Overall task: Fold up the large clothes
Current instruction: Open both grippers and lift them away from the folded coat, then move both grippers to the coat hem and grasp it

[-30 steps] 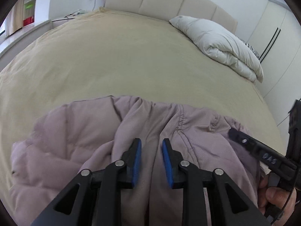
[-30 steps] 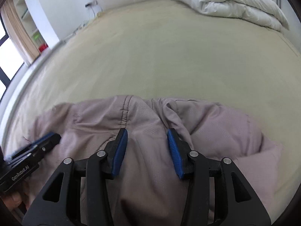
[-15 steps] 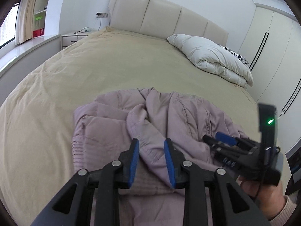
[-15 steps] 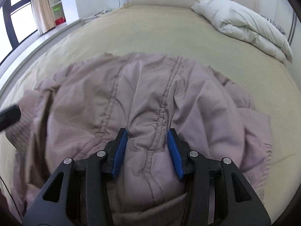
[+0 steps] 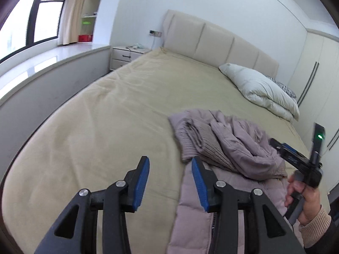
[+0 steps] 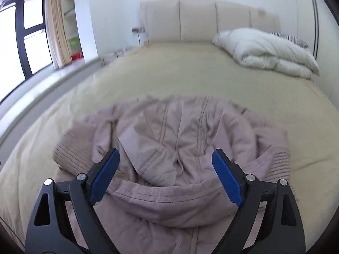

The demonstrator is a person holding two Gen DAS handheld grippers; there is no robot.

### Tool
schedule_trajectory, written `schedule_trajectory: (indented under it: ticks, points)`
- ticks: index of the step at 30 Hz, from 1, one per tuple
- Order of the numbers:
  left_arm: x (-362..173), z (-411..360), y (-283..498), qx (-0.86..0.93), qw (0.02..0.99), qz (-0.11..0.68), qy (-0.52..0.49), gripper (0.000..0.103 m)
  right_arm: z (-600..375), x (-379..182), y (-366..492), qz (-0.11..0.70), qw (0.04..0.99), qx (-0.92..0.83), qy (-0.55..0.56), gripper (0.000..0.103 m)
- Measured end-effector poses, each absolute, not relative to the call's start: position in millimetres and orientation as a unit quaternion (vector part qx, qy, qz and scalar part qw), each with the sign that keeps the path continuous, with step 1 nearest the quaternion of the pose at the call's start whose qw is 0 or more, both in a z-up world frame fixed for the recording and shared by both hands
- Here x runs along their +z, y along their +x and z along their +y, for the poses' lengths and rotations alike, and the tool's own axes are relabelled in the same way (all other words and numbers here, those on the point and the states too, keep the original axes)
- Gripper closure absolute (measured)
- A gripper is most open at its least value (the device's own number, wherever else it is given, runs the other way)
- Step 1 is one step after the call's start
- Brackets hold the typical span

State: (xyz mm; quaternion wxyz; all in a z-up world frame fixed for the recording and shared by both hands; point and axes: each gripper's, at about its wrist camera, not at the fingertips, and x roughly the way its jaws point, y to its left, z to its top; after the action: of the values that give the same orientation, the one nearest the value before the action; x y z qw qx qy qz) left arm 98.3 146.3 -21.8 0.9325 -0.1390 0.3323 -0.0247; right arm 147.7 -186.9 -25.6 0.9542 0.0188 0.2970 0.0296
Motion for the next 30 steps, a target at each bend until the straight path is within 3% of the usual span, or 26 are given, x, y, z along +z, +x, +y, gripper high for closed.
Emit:
schedule_trajectory:
  ticks: [2,4,6,9,19,26,30]
  points:
    - [-1.0,179.9,69.5,0.014,0.942,0.305,-0.14,0.055,-189.6,4.5,104.4,0.225,0.974,0.027,0.005,0.01]
    - [16.5,200.1,42.8,0.046,0.95,0.285,-0.121,0.042,-199.2,23.6,64.3,0.184,0.983,0.008,-0.014,0.0]
    - [23.6,209.0,20.9,0.051,0.951,0.29,-0.095,0.031,-204.9,32.5,26.8,0.186,0.982,0.01,-0.005,0.0]
    - [8.6,205.1,-4.1,-0.002,0.94,0.328,-0.099,0.024,-229.9,33.6,-29.5,0.216,0.975,0.023,0.047,0.0]
    - [-139.1,125.7,-61.4,-0.135,0.825,0.534,-0.128,0.023,-333.5,-33.7,-180.6,0.349,0.931,-0.016,0.106,0.0]
    - [-155.8,117.5,-70.8,-0.177,0.794,0.564,-0.144,0.023,-415.1,-93.3,-237.6,0.407,0.881,-0.035,0.241,0.0]
    - [-158.2,122.8,-69.6,-0.189,0.78,0.574,-0.163,0.028,-420.0,-119.1,-244.6,0.46,0.85,-0.008,0.259,0.0]
